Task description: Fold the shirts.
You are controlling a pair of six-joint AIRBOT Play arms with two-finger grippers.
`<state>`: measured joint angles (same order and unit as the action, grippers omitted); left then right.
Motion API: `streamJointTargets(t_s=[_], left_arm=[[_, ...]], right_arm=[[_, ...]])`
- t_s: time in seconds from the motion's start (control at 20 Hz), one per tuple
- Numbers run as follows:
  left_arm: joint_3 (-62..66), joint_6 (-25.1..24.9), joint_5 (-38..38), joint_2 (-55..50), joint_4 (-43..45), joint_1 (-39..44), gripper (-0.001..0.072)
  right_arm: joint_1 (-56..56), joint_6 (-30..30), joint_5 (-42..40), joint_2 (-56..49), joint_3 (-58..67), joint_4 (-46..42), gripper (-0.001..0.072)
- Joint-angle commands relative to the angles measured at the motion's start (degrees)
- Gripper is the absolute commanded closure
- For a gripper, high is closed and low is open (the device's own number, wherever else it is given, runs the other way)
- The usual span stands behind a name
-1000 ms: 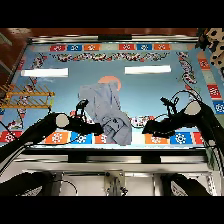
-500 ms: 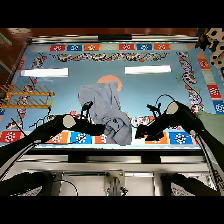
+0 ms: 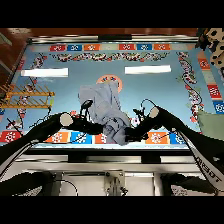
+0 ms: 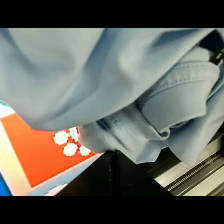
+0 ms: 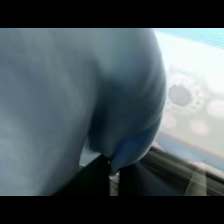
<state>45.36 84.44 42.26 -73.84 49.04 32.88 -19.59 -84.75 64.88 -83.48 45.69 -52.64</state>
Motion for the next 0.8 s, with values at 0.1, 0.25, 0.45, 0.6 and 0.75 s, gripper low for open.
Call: streamJointTargets(t_s=[0.1, 0.25, 0.45, 0.6, 0.75], left_arm=[[6.3, -1.4, 3.2, 2.6, 7.6, -0.2, 0.0682], [18.9, -1.2, 11.3, 4.7, 19.3, -0.7, 0.0682], [43.6, -1.3, 17.3, 7.5, 25.8, -2.7, 0.0682], [62.8, -1.3, 17.1, 7.8, 25.8, -3.0, 0.0681], [67.9, -0.3, 20.0, 7.8, 25.8, -3.0, 0.0679]], right_arm=[[0.2, 2.0, 3.1, 1.2, 2.3, 0.9, 0.0662], [3.4, 1.9, 11.1, 9.4, 11.1, -10.6, 0.0663], [9.1, 3.5, 12.9, 24.1, 33.1, -18.4, 0.0663], [9.9, 3.1, 5.5, 30.5, 50.2, -18.4, 0.0663], [9.8, -2.2, 6.8, 32.7, 57.5, -17.5, 0.0662]])
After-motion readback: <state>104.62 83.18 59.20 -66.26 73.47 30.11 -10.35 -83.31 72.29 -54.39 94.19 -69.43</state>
